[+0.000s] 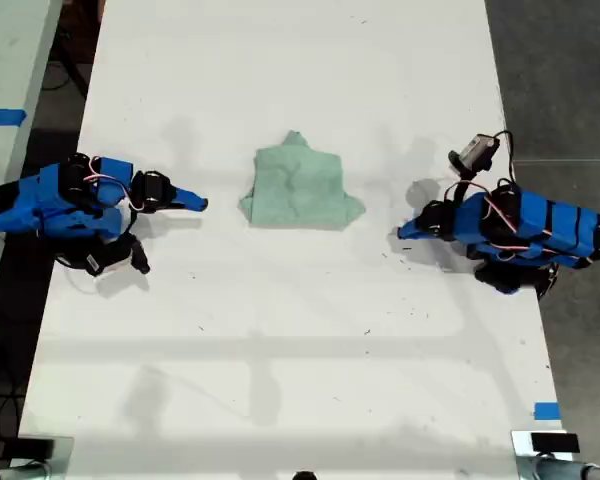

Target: Fold t shirt

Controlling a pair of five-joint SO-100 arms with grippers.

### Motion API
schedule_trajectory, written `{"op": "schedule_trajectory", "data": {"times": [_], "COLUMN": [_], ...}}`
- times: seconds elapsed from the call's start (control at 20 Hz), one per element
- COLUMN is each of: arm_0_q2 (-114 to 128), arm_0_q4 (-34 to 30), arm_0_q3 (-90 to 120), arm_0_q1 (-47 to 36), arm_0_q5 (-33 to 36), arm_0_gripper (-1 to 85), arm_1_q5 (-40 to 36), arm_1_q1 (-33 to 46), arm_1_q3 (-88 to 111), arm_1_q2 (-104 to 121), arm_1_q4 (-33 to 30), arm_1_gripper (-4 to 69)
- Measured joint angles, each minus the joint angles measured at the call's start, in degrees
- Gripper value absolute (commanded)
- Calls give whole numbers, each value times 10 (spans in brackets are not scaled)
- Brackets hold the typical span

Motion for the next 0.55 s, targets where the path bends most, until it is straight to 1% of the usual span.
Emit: {"op": "schedule_trajectory", "data": {"times": [0.55], "arm_0_q2": [0], "arm_0_q4": [0], "arm_0_q3": [0], "arm_0_q1": [-2], "arm_0_q5": [0], "arm_0_gripper": [-2], "arm_1_q5": [20], "arm_1_q1": [-1], "arm_1_q3": [0], "arm_1_q2": [0], "arm_1_q4": [11], "arm_1_gripper": [24]}}
